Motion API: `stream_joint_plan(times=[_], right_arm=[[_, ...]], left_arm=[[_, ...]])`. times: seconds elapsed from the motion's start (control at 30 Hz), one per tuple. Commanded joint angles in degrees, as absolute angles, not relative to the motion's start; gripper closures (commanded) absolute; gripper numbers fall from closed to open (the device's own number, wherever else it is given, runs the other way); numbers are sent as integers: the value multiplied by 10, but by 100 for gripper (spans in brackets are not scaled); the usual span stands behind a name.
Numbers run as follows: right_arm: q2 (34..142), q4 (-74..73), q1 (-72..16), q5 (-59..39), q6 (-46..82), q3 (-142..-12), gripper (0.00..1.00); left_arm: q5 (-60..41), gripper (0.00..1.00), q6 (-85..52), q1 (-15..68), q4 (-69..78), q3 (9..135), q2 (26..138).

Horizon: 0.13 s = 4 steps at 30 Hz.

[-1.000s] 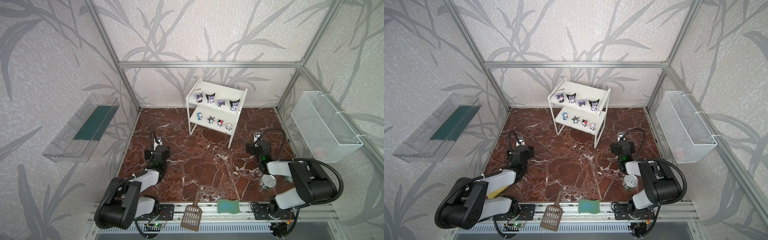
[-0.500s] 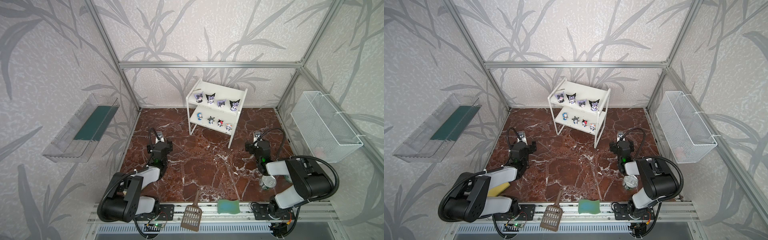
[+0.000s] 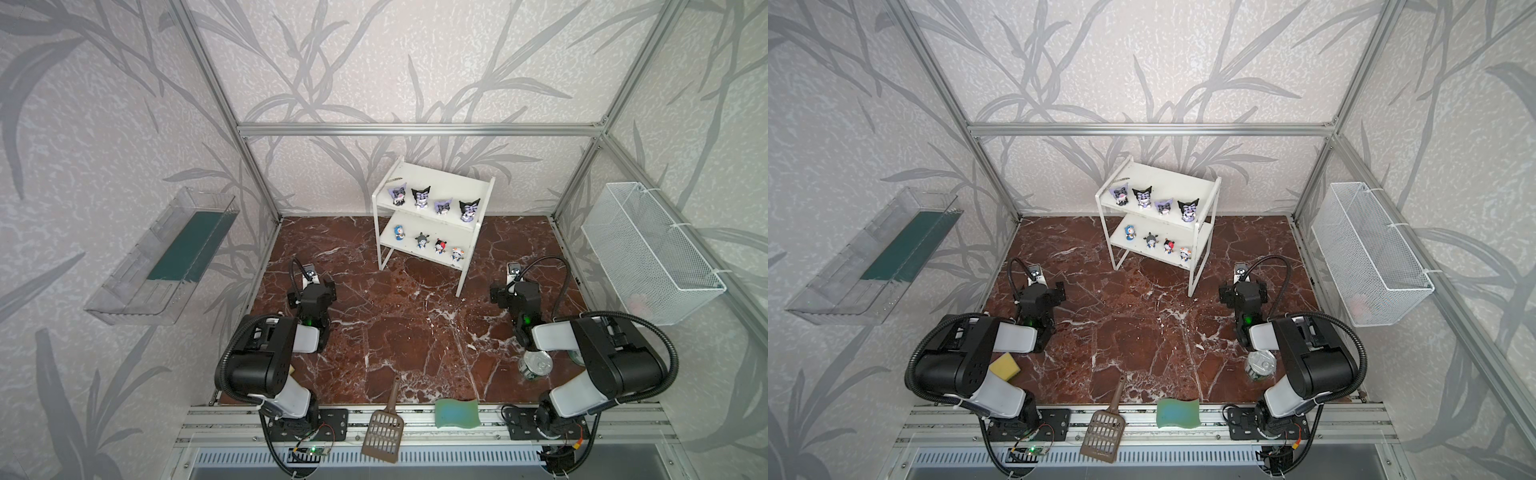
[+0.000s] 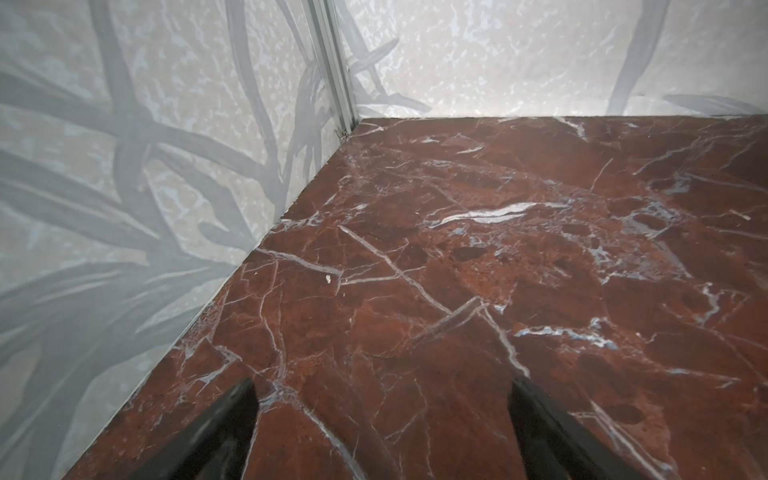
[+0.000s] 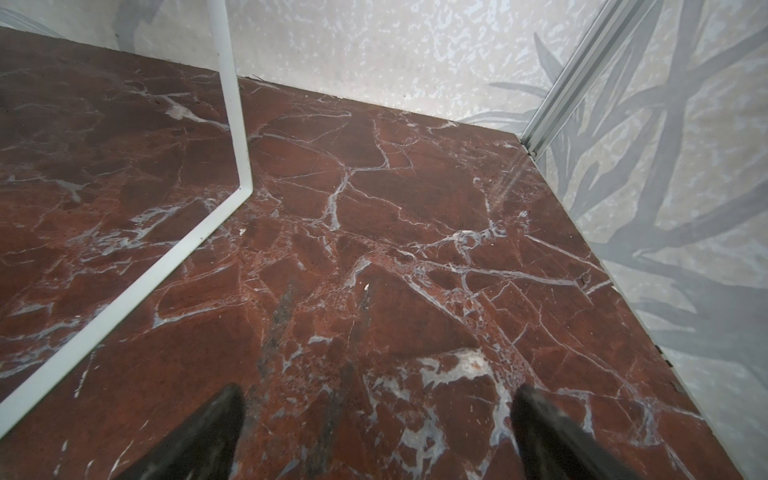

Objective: Place and organize the plastic toys onto the shelf

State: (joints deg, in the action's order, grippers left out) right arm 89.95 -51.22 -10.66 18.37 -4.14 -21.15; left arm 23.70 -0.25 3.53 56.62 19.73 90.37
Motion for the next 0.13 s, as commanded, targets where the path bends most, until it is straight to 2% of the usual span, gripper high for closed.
stream_joint_plan(times=[0.0,0.07,0.1], right_arm=[[892,-527,-105,186,-38,-217,1],[892,-527,-105,186,-38,-217,1],[892,-527,-105,186,-37,-217,1]], left_arm=[[229,5,-27,32,558,208,898],[230,5,-28,32,542,212,894],[230,1,-26,32,564,207,902]])
